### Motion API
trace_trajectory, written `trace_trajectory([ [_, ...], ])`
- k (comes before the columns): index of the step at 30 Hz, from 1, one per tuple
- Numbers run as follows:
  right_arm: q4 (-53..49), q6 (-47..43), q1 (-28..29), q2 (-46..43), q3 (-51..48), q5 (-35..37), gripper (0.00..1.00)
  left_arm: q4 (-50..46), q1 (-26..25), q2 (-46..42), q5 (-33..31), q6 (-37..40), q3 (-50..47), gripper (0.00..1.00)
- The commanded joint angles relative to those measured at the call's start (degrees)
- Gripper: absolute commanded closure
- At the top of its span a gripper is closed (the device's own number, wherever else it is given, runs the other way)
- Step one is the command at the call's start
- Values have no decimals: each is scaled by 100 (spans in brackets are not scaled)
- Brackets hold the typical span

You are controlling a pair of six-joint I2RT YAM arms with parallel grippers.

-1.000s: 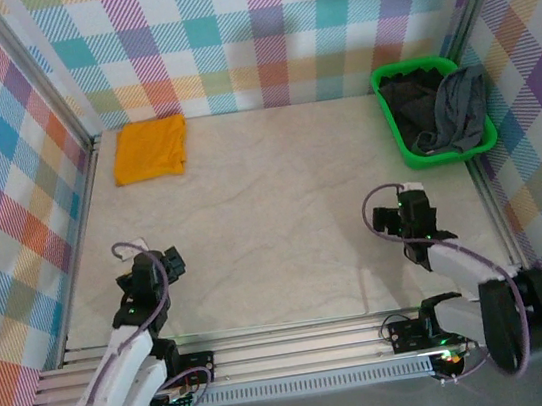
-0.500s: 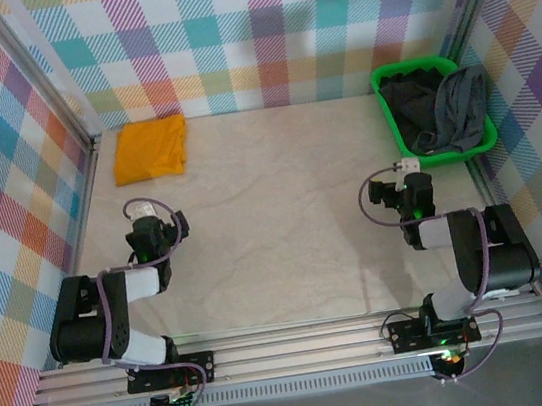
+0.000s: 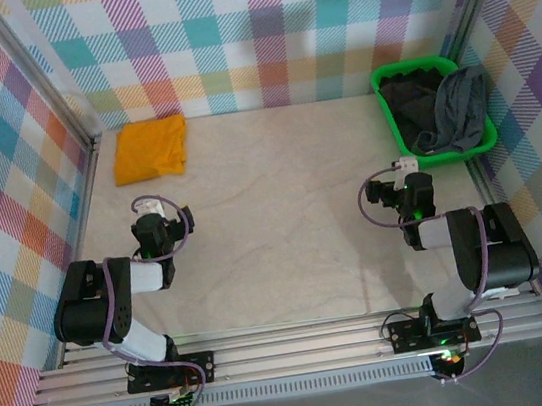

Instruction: Fold and stack the t-shirts

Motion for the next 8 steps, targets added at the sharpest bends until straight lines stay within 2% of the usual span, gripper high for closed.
trace_trajectory([
  [1,83,-199,-39,19,127,-501,0,28,-38,-24,50,110,45,0],
  [4,-35,-198,-103,39,201,-751,0,25,-42,-24,39,117,47,0],
  [8,15,-195,-112,22,167,-731,0,22,-43,-28,41,119,50,0],
])
